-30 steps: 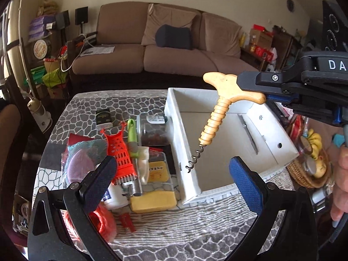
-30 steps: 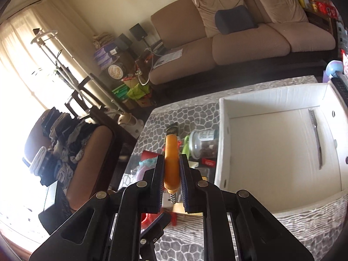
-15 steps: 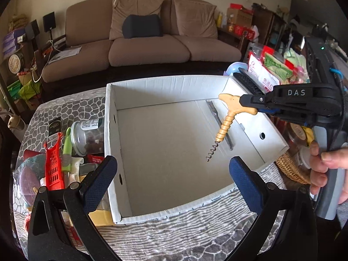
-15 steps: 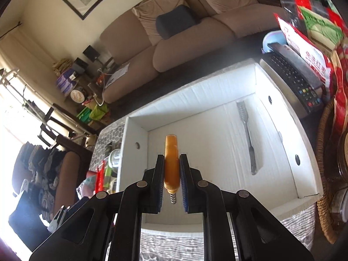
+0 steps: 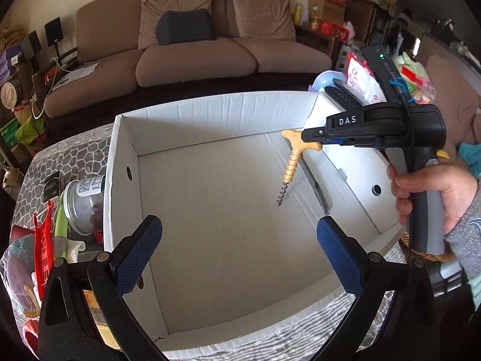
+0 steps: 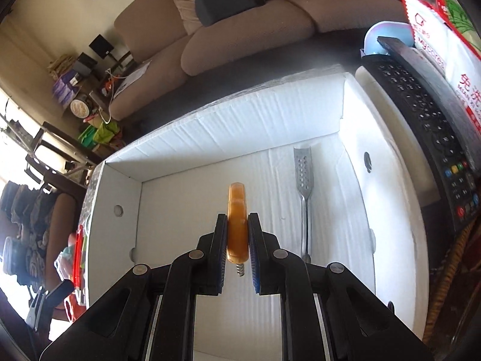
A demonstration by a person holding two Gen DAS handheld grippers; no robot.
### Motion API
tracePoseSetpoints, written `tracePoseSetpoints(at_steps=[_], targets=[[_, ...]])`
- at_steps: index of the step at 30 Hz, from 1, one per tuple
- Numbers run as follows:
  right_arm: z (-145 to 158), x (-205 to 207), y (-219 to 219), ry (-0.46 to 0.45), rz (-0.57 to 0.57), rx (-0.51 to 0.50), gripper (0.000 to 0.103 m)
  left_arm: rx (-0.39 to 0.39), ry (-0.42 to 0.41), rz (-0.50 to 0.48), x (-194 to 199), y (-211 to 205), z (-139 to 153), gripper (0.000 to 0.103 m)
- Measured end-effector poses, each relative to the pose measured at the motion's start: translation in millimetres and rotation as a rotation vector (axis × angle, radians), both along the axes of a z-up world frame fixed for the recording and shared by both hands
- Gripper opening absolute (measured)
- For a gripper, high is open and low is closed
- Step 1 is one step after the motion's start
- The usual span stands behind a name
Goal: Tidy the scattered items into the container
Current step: 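Lower the corkscrew into the white box and open the right gripper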
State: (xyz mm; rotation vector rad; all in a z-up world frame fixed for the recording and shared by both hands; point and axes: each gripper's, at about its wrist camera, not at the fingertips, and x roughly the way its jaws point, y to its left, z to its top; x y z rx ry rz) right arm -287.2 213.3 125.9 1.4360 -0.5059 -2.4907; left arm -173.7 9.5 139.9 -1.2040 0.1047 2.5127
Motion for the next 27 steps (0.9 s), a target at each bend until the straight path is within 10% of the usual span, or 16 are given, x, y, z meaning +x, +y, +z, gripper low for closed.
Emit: tracePoseSetpoints(at_steps=[5,27], targets=[[-7.4,-12.4,2.4,0.023,-0.047,0.075,0.03,-0.011,-0.017,-0.004,-2.2,3.1,-11.9,0.103],[68.7,94.4,-35.4,0.087,0.04,0.047,0.037,-0.025,0.025,0.113,78.2,-90.1,41.8,0.103]])
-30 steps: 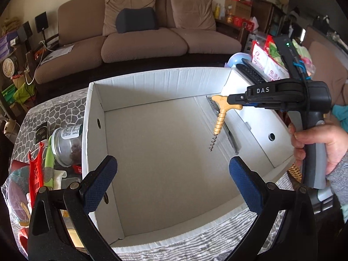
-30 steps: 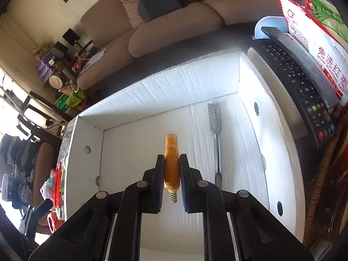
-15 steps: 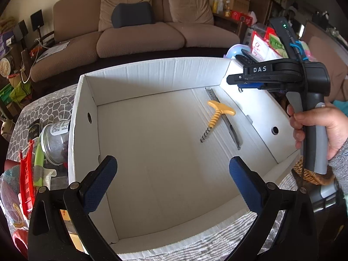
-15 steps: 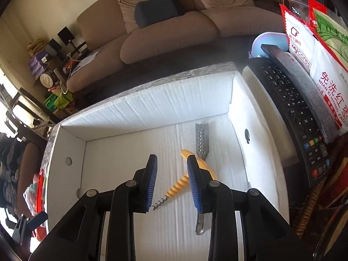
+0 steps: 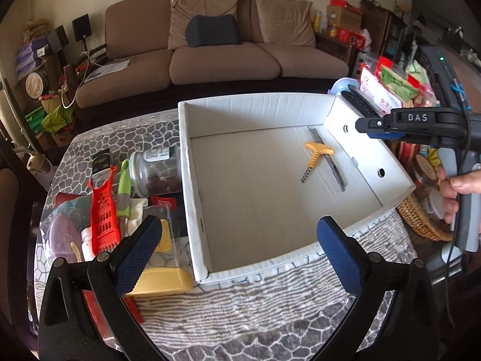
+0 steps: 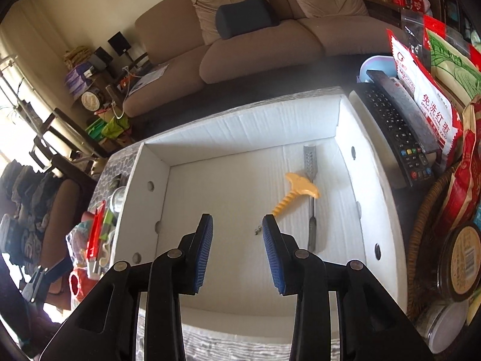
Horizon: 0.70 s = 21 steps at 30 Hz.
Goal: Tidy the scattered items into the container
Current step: 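Lower the corkscrew into the white box and open the right gripper, then move the right gripper back toward the red twine ball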
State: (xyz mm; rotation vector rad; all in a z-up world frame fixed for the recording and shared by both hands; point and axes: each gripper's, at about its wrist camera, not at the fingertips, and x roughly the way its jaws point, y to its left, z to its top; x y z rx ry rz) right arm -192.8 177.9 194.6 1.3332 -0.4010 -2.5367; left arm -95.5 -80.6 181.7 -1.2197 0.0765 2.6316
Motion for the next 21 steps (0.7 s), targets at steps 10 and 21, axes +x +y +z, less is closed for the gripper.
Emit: tracePoseSetpoints(at_steps=[10,21], targets=[[22.3,62.9,-71.9,0.02,0.096,-0.026,0.041,-0.025,0.014,0.12,55.5,-80.3,7.4,0.103],[20.4,109.5,-174.8,0.047,0.226,0.008,0.088,-0.04,0.026,0.204,86.9,-148.5,14.6,0.103]])
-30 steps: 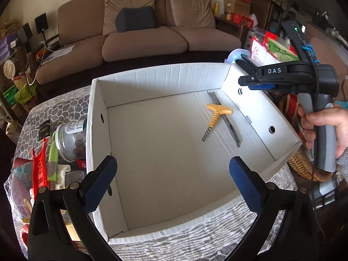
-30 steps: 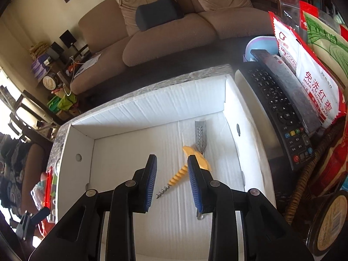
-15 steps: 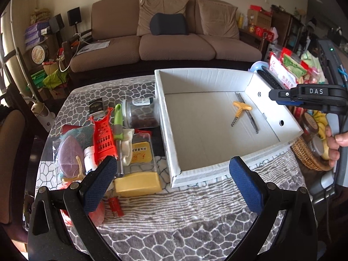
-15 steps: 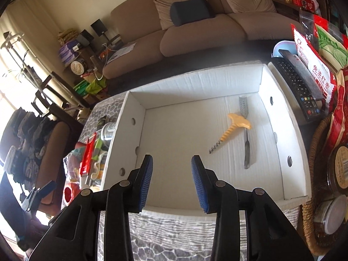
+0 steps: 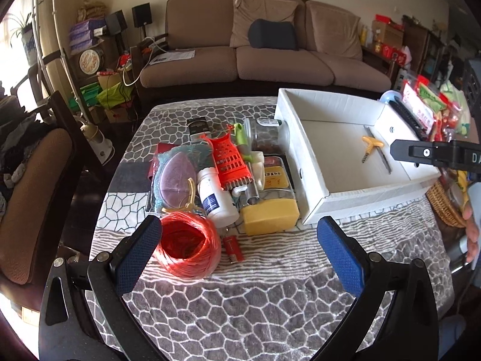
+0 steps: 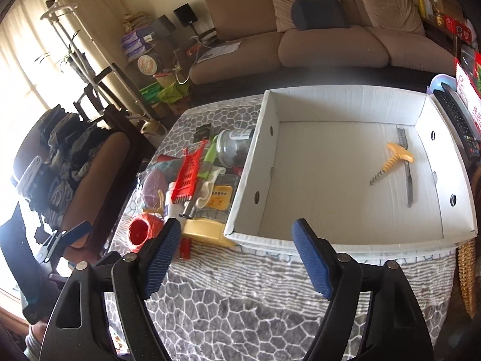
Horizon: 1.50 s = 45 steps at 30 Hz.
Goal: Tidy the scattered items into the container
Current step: 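Move the right gripper back toward the red twine ball, then grasp the red twine ball with the right gripper and lift it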
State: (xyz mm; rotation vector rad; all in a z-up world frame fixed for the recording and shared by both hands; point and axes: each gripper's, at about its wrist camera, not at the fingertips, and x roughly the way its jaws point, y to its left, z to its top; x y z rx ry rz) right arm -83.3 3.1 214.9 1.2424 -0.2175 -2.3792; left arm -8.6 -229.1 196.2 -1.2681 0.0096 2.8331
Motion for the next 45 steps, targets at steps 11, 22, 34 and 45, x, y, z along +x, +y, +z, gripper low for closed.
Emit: tracePoseSetpoints(at_steps=[11,22,34,45], targets=[[-24.9,21.4,-83.4,0.061,0.08,0.134,0.089,0.037,0.016,0.101,6.4,-66.0,-1.3,0.103],[-49.9,27.7,-136.8,0.059,0.127,0.107,0.099,0.046,-0.002,0.167,13.0,-119.0,-40.6,0.103],[-89.2,19.4,-175.4,-0.046,0.161,0.066,0.098,0.157,-0.093,0.258,-5.0,-161.3,-88.7,0.103],[-148.3,-7.6,-177.7,-0.288,0.01,-0.133,0.058,0.208,-0.17,0.182,-34.0,-142.2,-122.2,0.076]])
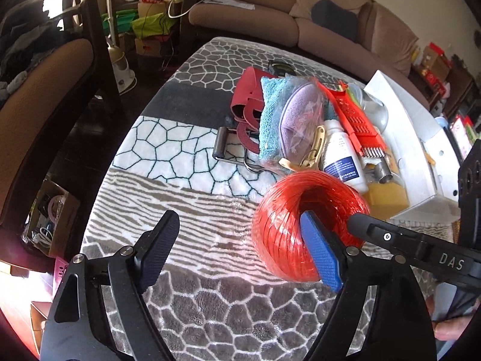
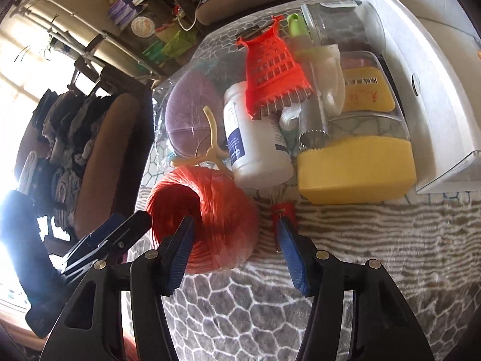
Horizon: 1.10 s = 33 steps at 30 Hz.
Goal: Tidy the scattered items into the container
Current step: 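Grasp the red twine ball with the right gripper and lift it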
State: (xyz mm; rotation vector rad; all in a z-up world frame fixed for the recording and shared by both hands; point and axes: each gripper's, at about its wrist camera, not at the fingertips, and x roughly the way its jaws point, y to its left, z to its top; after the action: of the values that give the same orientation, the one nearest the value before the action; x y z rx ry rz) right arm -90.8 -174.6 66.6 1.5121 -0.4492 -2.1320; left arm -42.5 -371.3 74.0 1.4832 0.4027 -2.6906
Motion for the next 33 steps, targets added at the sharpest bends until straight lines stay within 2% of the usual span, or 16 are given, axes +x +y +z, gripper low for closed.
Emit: tracePoseSetpoints(at_steps=[2,4,5,6,8,9,11,16,23,29,33], targets=[[-3.0,0.9,-0.4,-0.004,-0.006,-0.014,0.058,0.018,-0.008,-0.017,-1.6,2.1,-3.0,0.069],[-2.2,2.3,-1.8,0.005,0.009,-0.017,0.056,0.022,-0.012,-0.032,-2.2,6.1,-5.4,0.068],[-1.1,2.7,-3.0,0.006,0.021,-0.019,0.048,0.031,-0.011,-0.04,-2.1,8.2,-5.7,0.065],[0.8,2.9,-4.4,0.007,0.032,-0.022,0.037,0.038,-0.015,-0.05,-2.0,10.7,-5.7,0.057],[6.4,4.3,-8.1,0.018,0.054,-0.01,0.036,0.042,-0.031,-0.076,-1.0,18.3,-6.5,0.045],[9.0,5.8,-10.2,0.025,0.069,-0.006,0.034,0.041,-0.036,-0.087,0.4,22.1,-6.1,0.042],[15.7,10.1,-12.6,0.036,0.088,-0.004,0.03,0.021,-0.04,-0.09,5.3,27.6,-3.3,0.043],[29.8,23.1,-9.5,0.065,0.102,0.007,0.03,0.046,-0.025,-0.083,20.6,27.9,14.3,0.043],[66.5,39.3,9.1,0.099,0.083,-0.067,0.03,0.012,0.048,-0.104,34.5,46.1,73.6,0.043],[115.6,46.2,48.6,0.172,0.051,-0.116,0.03,0.017,0.124,-0.148,31.6,86.9,125.0,0.045],[138.7,43.2,92.8,0.212,0.003,-0.142,0.03,0.015,0.151,-0.211,16.0,131.2,145.5,0.045]])
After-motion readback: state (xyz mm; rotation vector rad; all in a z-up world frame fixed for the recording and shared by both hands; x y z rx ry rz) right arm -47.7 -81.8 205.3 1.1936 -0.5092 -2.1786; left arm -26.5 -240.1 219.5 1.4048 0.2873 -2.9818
